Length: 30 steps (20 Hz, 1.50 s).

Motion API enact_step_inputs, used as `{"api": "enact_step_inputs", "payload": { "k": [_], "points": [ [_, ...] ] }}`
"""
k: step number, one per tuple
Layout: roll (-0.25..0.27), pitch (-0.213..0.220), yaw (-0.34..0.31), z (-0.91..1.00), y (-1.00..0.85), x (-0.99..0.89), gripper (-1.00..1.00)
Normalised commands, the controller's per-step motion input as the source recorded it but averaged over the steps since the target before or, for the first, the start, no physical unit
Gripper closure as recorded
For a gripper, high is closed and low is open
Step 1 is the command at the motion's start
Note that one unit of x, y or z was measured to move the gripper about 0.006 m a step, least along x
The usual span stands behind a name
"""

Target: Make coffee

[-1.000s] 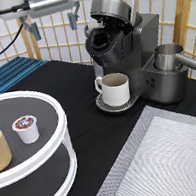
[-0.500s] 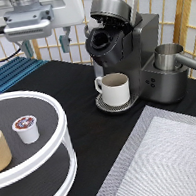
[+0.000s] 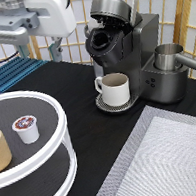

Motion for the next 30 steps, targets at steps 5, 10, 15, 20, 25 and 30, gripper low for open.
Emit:
{"api": "enact_step_inputs", "payload": {
  "k": [5,10,15,20,25,30],
  "points": [
    [-0.229,-0.008,0.000,-0.31,-0.70,0.00,-1.00],
    [-0.043,-0.012,-0.009,-0.31,-0.64,0.05,-1.00],
    [0.072,-0.105,-0.020,-0.23,-0.49,0.03,-1.00],
    [0.037,-0.130,0.000,-0.25,-0.20,0.08,-1.00],
    [0.001,-0.051,0.003,-0.14,0.00,0.27,-1.00],
    [0.021,-0.024,0.033,-0.26,0.05,0.00,-1.00]
  ]
}}
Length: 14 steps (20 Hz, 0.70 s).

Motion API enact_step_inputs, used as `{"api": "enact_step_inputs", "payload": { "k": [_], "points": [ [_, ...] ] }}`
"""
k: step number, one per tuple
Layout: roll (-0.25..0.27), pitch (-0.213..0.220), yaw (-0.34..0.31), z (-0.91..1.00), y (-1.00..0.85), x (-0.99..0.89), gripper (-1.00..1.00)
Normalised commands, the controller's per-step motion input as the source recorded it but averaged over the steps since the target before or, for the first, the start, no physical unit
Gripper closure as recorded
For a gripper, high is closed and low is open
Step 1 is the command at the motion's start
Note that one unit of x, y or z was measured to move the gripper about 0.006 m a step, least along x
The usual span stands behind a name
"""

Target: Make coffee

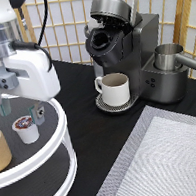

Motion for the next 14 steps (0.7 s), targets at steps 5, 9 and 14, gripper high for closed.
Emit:
{"api": "enact_step_inputs", "payload": {
  "k": [5,9,14],
  "points": [
    [0.056,0.000,0.060,-0.22,0.03,-0.13,-1.00],
    [0.054,-0.004,0.057,-0.23,0.03,-0.30,-1.00],
    [0.041,-0.014,0.039,-0.08,0.00,-0.25,-1.00]
  ]
}}
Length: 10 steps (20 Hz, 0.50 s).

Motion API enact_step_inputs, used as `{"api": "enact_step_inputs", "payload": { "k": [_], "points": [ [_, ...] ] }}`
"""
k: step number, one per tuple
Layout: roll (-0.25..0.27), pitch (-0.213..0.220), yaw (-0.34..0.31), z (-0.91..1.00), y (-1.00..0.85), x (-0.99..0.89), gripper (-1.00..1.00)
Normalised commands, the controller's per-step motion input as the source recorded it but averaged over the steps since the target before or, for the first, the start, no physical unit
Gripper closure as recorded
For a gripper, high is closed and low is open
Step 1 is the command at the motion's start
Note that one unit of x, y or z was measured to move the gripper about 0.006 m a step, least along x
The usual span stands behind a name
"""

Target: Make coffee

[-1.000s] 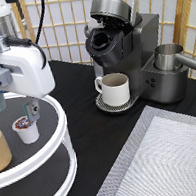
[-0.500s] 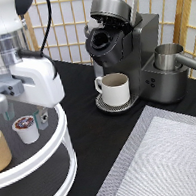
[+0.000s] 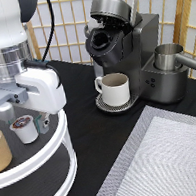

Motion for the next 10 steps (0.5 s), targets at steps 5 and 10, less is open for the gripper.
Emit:
{"api": "enact_step_inputs", "payload": {
  "k": [5,10],
  "points": [
    [0.037,-0.008,0.024,0.04,0.00,-0.09,-1.00],
    [0.070,0.000,0.012,0.20,-0.01,-0.02,-1.00]
  ]
}}
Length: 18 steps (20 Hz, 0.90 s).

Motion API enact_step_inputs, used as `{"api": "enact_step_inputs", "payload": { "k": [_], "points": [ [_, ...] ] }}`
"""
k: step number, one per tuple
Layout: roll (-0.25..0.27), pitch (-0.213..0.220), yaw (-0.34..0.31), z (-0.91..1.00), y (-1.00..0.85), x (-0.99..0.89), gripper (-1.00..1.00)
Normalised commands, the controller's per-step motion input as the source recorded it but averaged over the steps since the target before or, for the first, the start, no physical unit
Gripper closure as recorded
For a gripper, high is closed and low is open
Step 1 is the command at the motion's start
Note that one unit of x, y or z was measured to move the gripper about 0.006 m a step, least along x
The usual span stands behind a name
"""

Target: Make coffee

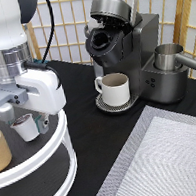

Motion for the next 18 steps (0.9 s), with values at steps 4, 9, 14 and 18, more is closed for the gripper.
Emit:
{"api": "enact_step_inputs", "payload": {
  "k": [4,9,14,18],
  "points": [
    [0.096,0.004,0.004,0.15,-0.08,-0.05,-1.00],
    [0.102,0.000,0.003,-0.07,-0.16,-0.17,-1.00],
    [0.100,0.000,0.007,-0.38,-0.21,-0.26,-1.00],
    [0.078,0.000,0.010,-0.13,-0.04,-0.17,-1.00]
  ]
}}
